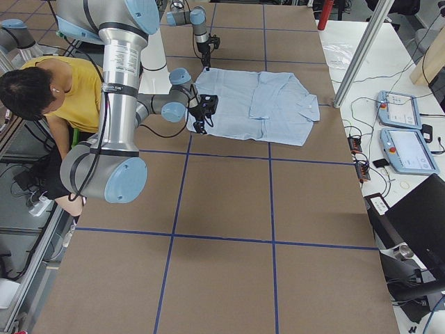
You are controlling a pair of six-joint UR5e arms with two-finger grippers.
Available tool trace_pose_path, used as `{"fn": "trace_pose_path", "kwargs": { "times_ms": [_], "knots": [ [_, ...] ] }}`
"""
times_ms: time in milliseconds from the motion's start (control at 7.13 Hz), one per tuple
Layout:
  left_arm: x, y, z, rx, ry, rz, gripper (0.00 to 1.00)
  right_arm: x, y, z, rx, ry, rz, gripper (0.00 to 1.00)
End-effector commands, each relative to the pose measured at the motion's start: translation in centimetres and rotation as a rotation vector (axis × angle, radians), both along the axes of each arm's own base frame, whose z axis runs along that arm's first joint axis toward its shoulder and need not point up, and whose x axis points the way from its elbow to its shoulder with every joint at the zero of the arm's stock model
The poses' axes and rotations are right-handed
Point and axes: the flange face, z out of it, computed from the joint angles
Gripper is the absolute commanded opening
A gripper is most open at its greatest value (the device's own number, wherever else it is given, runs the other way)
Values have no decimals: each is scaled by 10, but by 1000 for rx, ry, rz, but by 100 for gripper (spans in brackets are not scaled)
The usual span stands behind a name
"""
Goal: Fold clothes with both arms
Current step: 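Grasp the shirt hem corners nearest the robot with both grippers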
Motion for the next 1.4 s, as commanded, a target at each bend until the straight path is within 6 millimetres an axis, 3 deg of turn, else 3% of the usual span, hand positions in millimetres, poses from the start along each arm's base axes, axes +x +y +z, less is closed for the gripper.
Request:
{"fn": "trace_pose_path", "kwargs": {
  "times_ms": [0, 281, 1262],
  "knots": [
    [2, 4, 0, -1, 1, 9, 40, -2, 2, 0, 5, 2, -1, 100],
    [4, 7, 0, -1, 0, 15, 34, -2, 2, 0, 5, 2, -2, 100],
    [6, 7, 8, -5, -17, 18, 34, -6, 6, 2, 6, 5, 2, 100]
  ]
}}
